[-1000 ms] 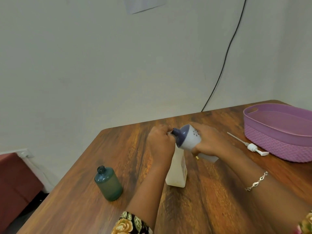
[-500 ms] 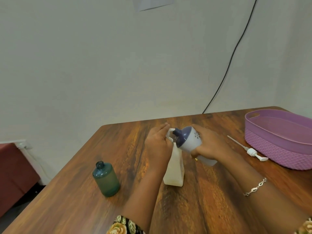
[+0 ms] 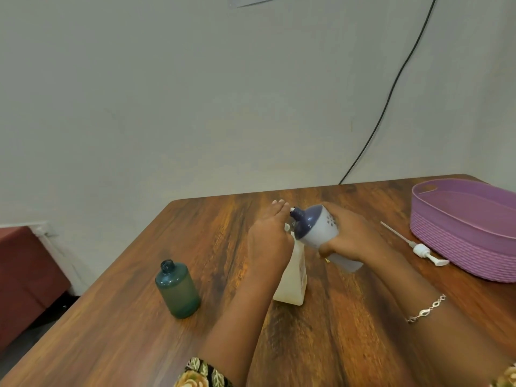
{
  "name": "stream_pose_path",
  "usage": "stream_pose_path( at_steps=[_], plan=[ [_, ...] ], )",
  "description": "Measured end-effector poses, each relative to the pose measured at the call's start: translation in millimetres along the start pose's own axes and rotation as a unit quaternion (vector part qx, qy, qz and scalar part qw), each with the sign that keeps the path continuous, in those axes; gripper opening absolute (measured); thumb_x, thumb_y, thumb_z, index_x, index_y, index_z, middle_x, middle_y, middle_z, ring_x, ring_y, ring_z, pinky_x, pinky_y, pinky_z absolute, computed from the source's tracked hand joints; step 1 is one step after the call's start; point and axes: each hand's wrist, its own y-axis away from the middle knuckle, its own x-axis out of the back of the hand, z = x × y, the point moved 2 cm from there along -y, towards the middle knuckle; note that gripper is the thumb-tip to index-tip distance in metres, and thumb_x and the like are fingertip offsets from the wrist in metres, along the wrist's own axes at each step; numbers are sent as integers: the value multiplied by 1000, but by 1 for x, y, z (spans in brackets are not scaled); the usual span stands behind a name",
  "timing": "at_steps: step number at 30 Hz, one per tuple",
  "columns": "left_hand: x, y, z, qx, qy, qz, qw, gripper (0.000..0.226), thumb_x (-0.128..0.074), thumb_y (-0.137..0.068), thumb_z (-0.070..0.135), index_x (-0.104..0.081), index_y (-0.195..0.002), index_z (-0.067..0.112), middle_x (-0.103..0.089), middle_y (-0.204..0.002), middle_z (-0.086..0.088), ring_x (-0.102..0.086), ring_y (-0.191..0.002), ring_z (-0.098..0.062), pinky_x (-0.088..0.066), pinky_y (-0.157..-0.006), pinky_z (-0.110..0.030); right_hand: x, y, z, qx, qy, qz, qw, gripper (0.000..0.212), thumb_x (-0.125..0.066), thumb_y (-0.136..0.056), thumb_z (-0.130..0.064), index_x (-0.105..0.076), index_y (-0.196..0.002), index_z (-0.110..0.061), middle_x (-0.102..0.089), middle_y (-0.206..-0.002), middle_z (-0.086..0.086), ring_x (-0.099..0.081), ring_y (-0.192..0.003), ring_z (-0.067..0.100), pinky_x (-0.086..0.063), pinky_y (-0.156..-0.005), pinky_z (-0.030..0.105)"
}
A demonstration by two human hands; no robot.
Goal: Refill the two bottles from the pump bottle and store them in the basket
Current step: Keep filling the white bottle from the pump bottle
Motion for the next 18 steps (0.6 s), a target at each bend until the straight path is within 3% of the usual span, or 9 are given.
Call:
stream_pose_path(
  at_steps=[5,9,13,18],
  plan=[
    [-7,12,-1,-9,-3,38,999,48,-53,-78,-15,-60,-121,6,-57,-129,-8,-51,-123,-21,-36,-98,-26,0,3,-2,2,5,-5,1000,78,-83,-55,-18,-46,-124,-22,-50,-105,-4,-50,-98,17,-43,-75,31],
    [-7,13,-1,-4,-1,2,1000,51,-48,-82,-13,-54,-128,10,-50,-136,-4,-44,-129,-17,-34,-103,-25,-2,6,-2,-5,13,2,1000,80,-83,-58,-17,-45,-128,-21,-53,-114,2,-47,-97,14,-39,-75,28],
    [4,-2,-3,-8,-9,-26,1000,47,-51,-85,-4,-56,-128,14,-52,-135,-3,-46,-128,-15,-37,-106,-30,2,6,-6,0,-1,-1,1000,76,-81,-60,-18,-45,-126,-22,-52,-107,-2,-45,-91,12,-37,-69,26],
    [4,-3,-2,-9,-52,-40,998,46,-52,-89,2,-50,-133,17,-46,-141,0,-42,-130,-13,-32,-106,-25,1,4,-4,-11,4,-1,1000,80,-82,-59,-19,-43,-130,-23,-53,-117,2,-46,-96,14,-43,-76,31]
  ],
)
